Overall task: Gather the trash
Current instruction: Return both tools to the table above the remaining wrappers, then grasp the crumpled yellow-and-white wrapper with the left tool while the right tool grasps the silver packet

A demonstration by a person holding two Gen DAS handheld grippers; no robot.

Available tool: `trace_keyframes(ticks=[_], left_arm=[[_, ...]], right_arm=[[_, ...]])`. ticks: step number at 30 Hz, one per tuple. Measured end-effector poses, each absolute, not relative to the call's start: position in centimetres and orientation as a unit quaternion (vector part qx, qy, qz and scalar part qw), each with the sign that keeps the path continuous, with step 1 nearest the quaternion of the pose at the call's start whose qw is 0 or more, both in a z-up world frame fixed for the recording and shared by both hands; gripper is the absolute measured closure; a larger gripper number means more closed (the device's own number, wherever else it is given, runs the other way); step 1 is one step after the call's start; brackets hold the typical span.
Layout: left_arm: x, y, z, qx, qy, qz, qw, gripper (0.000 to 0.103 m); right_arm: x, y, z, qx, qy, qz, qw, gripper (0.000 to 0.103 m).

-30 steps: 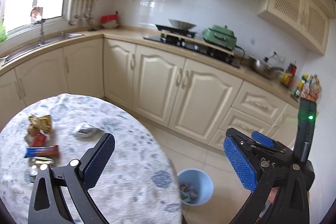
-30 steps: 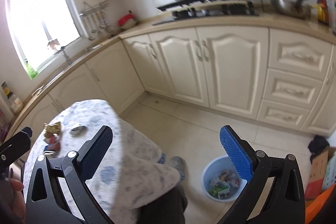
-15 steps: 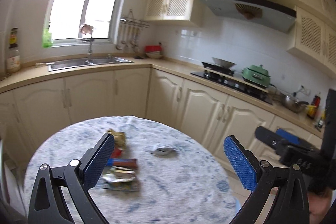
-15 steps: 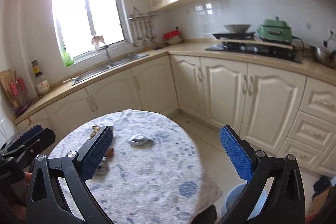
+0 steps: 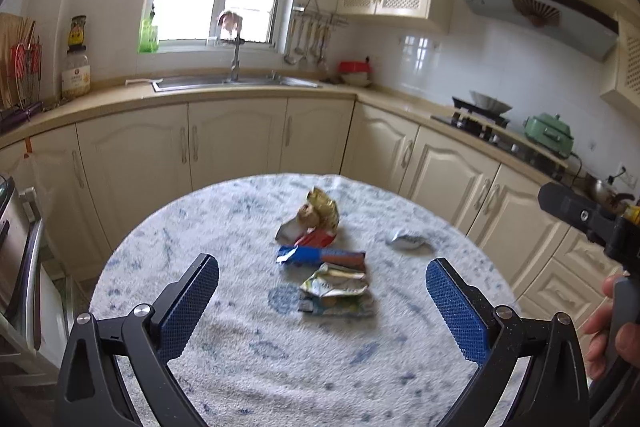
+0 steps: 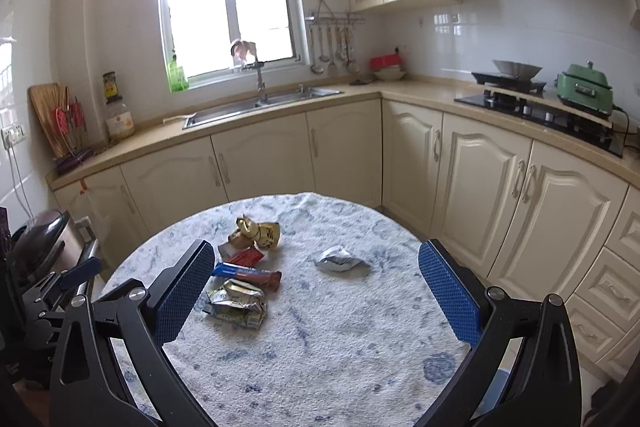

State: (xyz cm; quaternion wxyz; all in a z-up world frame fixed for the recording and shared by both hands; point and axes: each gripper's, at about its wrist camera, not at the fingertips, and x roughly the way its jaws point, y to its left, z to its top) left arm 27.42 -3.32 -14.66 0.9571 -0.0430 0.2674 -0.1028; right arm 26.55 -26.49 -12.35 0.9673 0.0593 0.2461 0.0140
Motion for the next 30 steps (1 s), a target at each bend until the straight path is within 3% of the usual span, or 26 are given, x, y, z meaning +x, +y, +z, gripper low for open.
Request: trace_keyframes(ticks=[18, 21, 22, 27, 30], left_arm=[[42.9, -10.3, -20.5, 0.002, 0.453, -0.081, 0.888, 0.002], [43.9, -10.9, -20.6, 0.007, 0.446, -0.097, 0.890, 0.014], [44.1, -10.9, -20.6, 0.012, 0.444, -0.093, 0.891, 0.025], [43.7, -10.1, -20.7, -0.007, 0.438, -0.110, 0.892, 0.027], [42.9, -9.1, -20.6, -0.032, 0.432, -0.125, 0.892, 0.027]], right_arm=[[36.6, -30.2, -22.7, 0.088, 0.375, 0.008, 0.923, 0.000], [38.9, -30.1, -23.9, 0.077, 0.391, 0.010, 0.917, 0.000], [39.8, -29.9, -24.3, 0.072, 0.396, 0.011, 0.915, 0.000], [43.8, -29.3, -26.5, 0.055, 0.433, 0.013, 0.900, 0.000], [45.5, -28.9, -27.7, 0.046, 0.451, 0.011, 0.891, 0.010]])
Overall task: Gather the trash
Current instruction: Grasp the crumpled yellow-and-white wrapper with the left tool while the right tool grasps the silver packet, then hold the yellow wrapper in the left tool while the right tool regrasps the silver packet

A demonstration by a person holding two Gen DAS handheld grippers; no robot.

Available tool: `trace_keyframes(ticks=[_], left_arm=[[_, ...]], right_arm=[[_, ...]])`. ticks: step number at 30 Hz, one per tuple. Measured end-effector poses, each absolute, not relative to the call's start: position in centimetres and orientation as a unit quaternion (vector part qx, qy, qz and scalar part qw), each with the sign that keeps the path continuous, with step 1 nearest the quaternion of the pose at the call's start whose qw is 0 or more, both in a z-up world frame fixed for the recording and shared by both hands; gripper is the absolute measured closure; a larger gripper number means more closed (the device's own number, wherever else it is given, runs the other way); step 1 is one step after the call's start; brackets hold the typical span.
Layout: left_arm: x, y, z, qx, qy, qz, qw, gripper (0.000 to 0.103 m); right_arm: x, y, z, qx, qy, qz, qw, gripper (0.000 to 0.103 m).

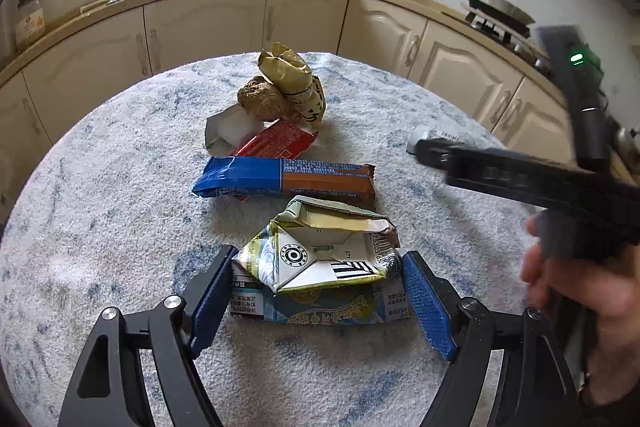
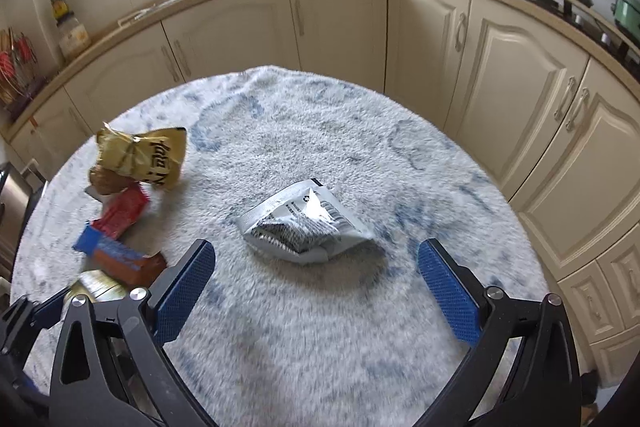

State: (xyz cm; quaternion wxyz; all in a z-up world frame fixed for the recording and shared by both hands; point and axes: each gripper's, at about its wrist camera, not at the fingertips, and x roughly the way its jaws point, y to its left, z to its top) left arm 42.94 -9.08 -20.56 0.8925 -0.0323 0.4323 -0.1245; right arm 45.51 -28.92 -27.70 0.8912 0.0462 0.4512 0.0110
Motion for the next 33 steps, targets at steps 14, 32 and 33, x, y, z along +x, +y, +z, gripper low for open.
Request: trace_keyframes(ticks=[14, 32, 33], left_arm=[[42.0, -7.3, -20.5, -0.085, 0.422, -0.139, 0.892, 0.026], [41.4, -3.9, -20.0, -0.157, 0.375, -0.102, 0.908, 0.026], [41.4, -3.8, -20.0, -0.156, 0.376, -0.102, 0.908, 0.026]], right_arm=[[44.7, -27.5, -27.2, 0.018, 0.445, 0.031, 0.895, 0.095], [52.1, -23.7, -27.6, -0.016, 0.442, 0.048, 0.895, 0.063], [52.0, -23.6, -27.5, -0.020, 0.443, 0.050, 0.895, 0.066]])
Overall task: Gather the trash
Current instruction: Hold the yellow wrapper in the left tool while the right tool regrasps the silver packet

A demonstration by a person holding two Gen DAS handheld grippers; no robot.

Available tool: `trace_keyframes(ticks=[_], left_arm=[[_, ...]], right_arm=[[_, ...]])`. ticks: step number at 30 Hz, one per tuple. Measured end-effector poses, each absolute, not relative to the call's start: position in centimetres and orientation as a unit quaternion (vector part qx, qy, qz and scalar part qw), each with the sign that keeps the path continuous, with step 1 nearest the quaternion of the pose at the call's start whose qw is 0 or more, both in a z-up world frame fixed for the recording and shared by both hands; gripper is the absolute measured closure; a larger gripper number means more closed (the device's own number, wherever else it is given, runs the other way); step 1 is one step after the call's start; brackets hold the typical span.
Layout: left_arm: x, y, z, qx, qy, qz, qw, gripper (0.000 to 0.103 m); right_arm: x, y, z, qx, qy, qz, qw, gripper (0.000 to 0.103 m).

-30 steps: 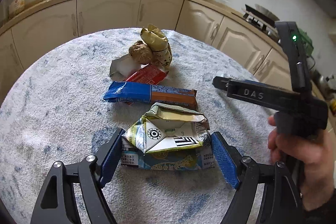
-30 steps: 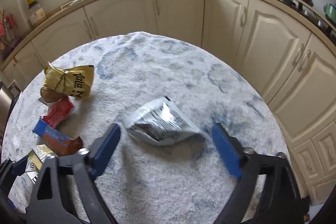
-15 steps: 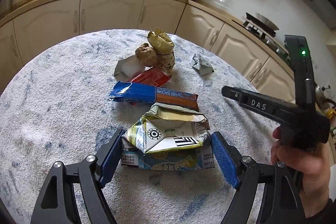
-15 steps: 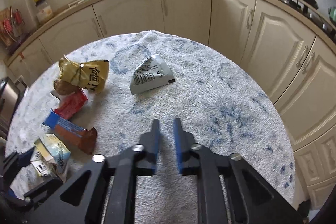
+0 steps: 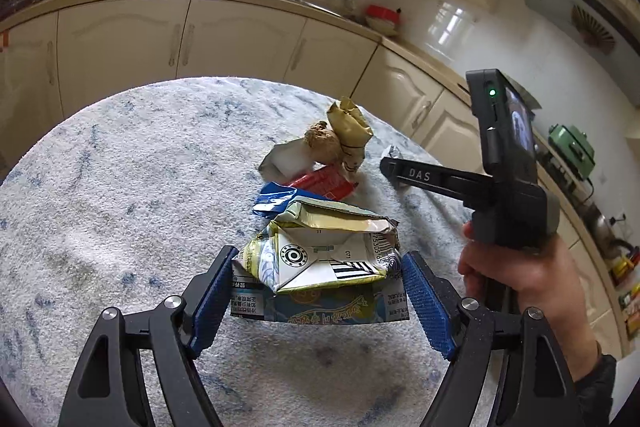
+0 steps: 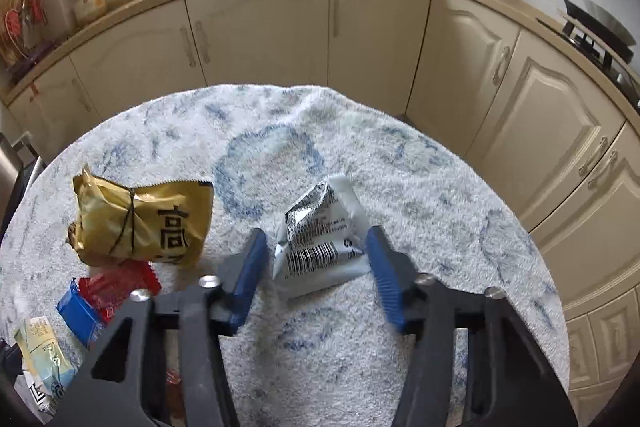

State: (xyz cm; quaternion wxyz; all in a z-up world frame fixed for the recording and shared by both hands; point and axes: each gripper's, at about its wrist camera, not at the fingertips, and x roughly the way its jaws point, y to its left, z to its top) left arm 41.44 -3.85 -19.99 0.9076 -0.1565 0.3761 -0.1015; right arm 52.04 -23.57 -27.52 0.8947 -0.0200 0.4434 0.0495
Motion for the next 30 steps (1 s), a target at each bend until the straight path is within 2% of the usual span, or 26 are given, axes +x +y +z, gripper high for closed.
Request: trace_keyframes(ticks=[6, 9, 11, 18, 20, 22, 23, 29, 30], left_arm=[[41.8, -4.0, -20.0, -0.152, 0.383, -0.102, 0.906, 0.026], [41.9, -4.1, -20.0, -0.150, 0.383, -0.101, 0.906, 0.026], [41.9, -4.2, -20.0, -0.147, 0.384, -0.099, 0.906, 0.026], [41.9, -3.9, -19.6, -0.134, 0.374, -0.090, 0.913, 0.026], [42.3, -3.8, -19.3, -0.121, 0.372, -0.086, 0.916, 0.026], [43.0, -3.4, -18.9, -0.111, 0.369, -0.076, 0.920, 0.026], [43.4, -3.2, -18.7, -0.107, 0.367, -0.073, 0.921, 0.026], [46.0, -1.9, -18.3, -0.094, 0.367, -0.057, 0.924, 0.026], [46.4, -1.7, -18.4, -0.095, 0.369, -0.056, 0.923, 0.026]], right_arm=[[49.6, -24.0, -27.5, -0.010, 0.443, 0.067, 0.894, 0.088], [48.0, -24.4, -27.4, -0.002, 0.445, 0.075, 0.893, 0.094], [47.1, -24.6, -27.4, 0.000, 0.446, 0.079, 0.892, 0.094], [47.5, -25.0, -26.7, 0.007, 0.438, 0.080, 0.896, 0.091], [48.2, -24.7, -26.7, 0.004, 0.439, 0.081, 0.895, 0.081], [49.0, -24.3, -26.7, 0.002, 0.437, 0.082, 0.896, 0.057], [49.5, -23.9, -26.7, 0.001, 0.435, 0.082, 0.897, 0.055], [52.6, -22.4, -27.8, -0.034, 0.440, 0.067, 0.895, 0.055], [52.8, -22.4, -27.7, -0.030, 0.442, 0.069, 0.894, 0.063]])
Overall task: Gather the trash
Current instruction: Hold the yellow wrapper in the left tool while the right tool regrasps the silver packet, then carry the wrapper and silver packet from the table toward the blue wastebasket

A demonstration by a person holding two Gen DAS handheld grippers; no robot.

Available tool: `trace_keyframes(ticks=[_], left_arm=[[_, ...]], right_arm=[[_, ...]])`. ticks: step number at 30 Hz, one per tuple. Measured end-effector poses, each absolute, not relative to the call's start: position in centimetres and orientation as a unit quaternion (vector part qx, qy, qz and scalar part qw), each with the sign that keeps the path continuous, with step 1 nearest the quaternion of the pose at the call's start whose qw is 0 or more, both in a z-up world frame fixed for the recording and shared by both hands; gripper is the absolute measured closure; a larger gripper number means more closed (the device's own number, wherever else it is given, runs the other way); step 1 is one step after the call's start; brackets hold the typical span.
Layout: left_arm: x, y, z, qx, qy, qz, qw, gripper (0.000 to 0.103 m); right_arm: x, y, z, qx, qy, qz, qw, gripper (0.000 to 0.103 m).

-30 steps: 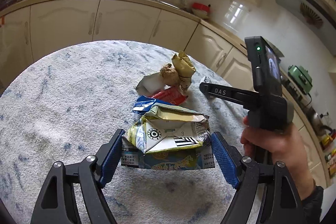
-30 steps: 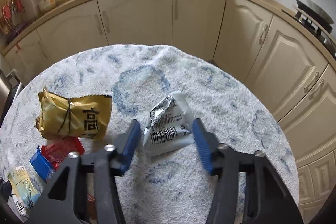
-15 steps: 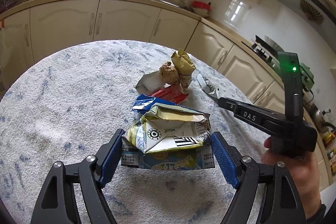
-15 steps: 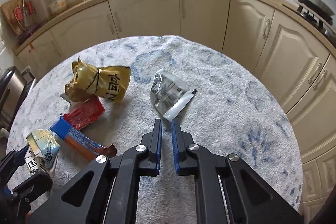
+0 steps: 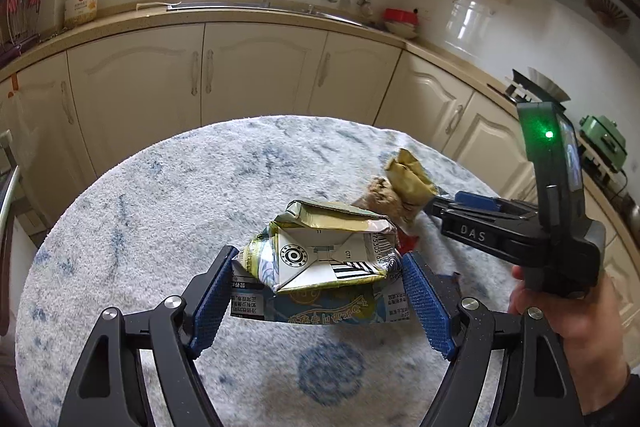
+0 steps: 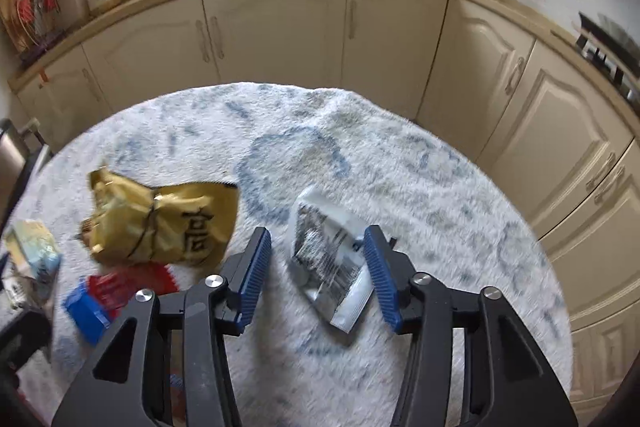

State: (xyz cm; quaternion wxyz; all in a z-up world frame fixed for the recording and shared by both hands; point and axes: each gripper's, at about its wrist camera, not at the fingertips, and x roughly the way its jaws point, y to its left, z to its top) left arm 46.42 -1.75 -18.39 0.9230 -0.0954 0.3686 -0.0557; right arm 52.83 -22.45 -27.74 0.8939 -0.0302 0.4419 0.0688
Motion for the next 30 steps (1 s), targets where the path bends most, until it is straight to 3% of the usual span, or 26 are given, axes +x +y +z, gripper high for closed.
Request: trace_keyframes(ticks=[4, 7, 21, 30], left_arm=[[47.0, -1.3, -18.6, -0.092, 0.370, -0.047, 0.923, 0.026], [47.3, -0.7, -18.9, -0.099, 0.372, -0.050, 0.922, 0.026], [45.5, -1.2, -18.7, -0.093, 0.354, -0.075, 0.928, 0.026], [41.9, -5.6, -17.0, -0.077, 0.344, -0.126, 0.927, 0.026]], right_arm=[[52.6, -22.2, -27.6, -0.032, 0.443, 0.074, 0.893, 0.079], [51.8, -22.2, -27.4, -0.028, 0.442, 0.079, 0.893, 0.084], [42.1, -24.6, -25.3, 0.025, 0.426, 0.098, 0.899, 0.085], [34.2, -28.4, -22.6, 0.068, 0.393, 0.104, 0.911, 0.086]])
